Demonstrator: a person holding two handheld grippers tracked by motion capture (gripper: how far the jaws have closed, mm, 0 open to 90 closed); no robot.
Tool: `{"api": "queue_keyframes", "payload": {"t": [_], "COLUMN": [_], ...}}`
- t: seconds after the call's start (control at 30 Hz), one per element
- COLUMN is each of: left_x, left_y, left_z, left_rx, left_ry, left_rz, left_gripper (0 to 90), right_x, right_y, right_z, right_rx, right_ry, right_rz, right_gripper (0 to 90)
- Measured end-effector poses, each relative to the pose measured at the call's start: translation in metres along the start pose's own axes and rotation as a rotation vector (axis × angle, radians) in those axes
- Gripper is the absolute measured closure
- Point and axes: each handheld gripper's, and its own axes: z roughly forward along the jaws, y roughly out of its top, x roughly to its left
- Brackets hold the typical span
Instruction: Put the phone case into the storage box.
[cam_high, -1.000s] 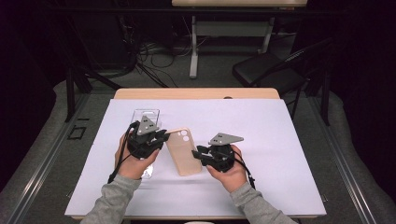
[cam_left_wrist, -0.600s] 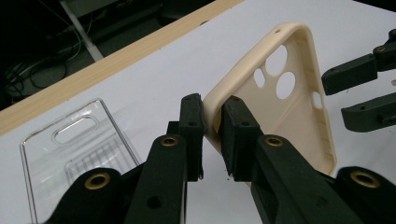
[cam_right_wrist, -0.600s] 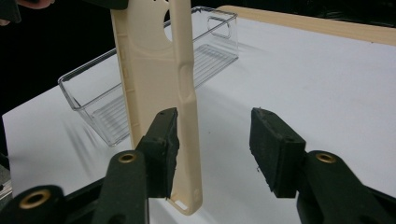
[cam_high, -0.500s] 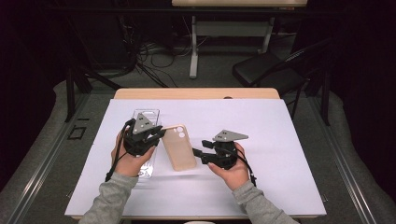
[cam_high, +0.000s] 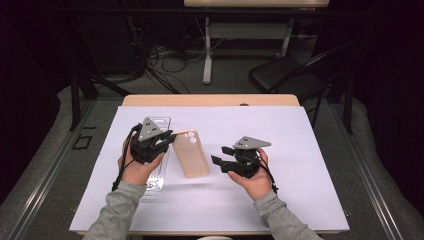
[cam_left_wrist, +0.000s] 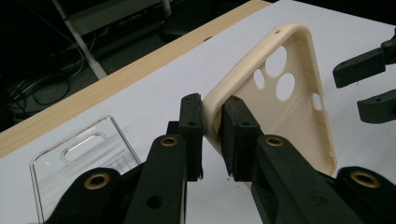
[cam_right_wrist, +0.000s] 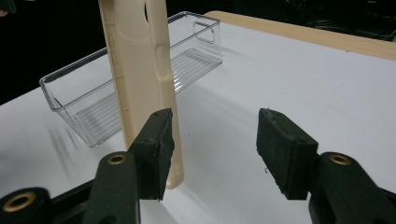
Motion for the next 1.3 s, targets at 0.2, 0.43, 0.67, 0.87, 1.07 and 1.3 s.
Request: {"api": "queue_keyframes", "payload": {"t": [0.2, 0.43, 0.67, 0.87, 1.07, 1.3], "left_x": [0.001, 0.002, 0.006, 0.012, 0.015, 0.018], "left_y": [-0.001, -0.001, -0.002, -0.004, -0.004, -0.004], "left_z": [-0.001, -0.001, -0.004, -0.005, -0.004, 0.0], "left_rx": [-0.012, -0.04, -0.067, -0.093, -0.108, -0.127], "left_ry": [0.001, -0.012, -0.006, 0.007, 0.009, 0.006], "left_rz": [0.004, 0.007, 0.004, -0.003, -0.009, -0.013], "left_gripper": [79.4, 79.4, 79.4, 79.4, 79.4, 79.4], "right_x": [-0.003, -0.007, -0.014, -0.013, -0.022, -0.041], "right_y": [0.002, 0.004, 0.004, 0.003, -0.005, -0.022], "right_z": [-0.006, -0.01, -0.016, -0.033, -0.051, -0.065], "right_rx": [-0.011, -0.007, -0.037, -0.045, -0.049, -0.015], "right_ry": [-0.012, -0.018, -0.033, -0.059, -0.111, -0.174], "right_rz": [0.014, -0.002, -0.007, -0.004, -0.011, 0.062], "right_gripper": [47.0, 42.4, 35.5, 32.5, 26.2, 21.0]}}
